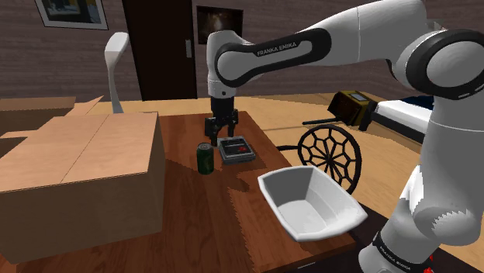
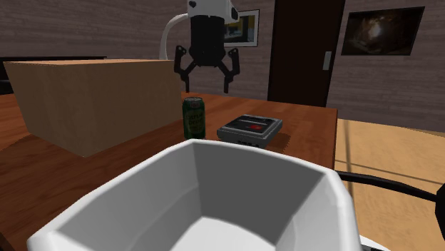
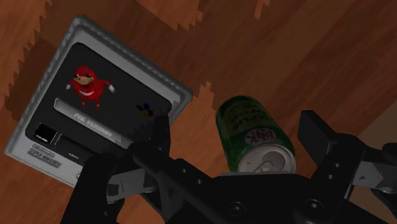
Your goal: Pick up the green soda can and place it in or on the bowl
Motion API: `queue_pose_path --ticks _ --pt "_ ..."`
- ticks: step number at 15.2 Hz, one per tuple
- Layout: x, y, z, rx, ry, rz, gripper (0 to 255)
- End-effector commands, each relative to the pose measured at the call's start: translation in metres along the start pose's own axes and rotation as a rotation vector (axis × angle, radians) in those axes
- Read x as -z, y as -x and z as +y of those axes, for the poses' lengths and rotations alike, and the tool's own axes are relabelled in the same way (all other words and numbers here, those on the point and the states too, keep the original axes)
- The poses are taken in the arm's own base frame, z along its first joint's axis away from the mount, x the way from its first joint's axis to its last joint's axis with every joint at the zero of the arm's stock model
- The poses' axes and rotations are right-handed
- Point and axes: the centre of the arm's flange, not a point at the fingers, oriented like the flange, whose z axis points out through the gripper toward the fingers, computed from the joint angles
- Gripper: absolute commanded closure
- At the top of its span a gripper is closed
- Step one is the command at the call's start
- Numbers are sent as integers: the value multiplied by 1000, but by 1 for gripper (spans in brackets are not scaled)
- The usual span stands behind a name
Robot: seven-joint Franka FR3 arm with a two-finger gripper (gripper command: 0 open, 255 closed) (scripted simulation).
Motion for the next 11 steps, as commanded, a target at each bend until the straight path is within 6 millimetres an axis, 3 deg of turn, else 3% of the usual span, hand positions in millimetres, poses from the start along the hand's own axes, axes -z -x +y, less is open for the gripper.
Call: queue_pose_path --ticks 1,4,11 --pt "-5 -20 -13 5 -8 -1 0" --pt "-15 -50 -29 11 -18 -3 0" --pt "-52 -50 -30 11 -18 -3 0"
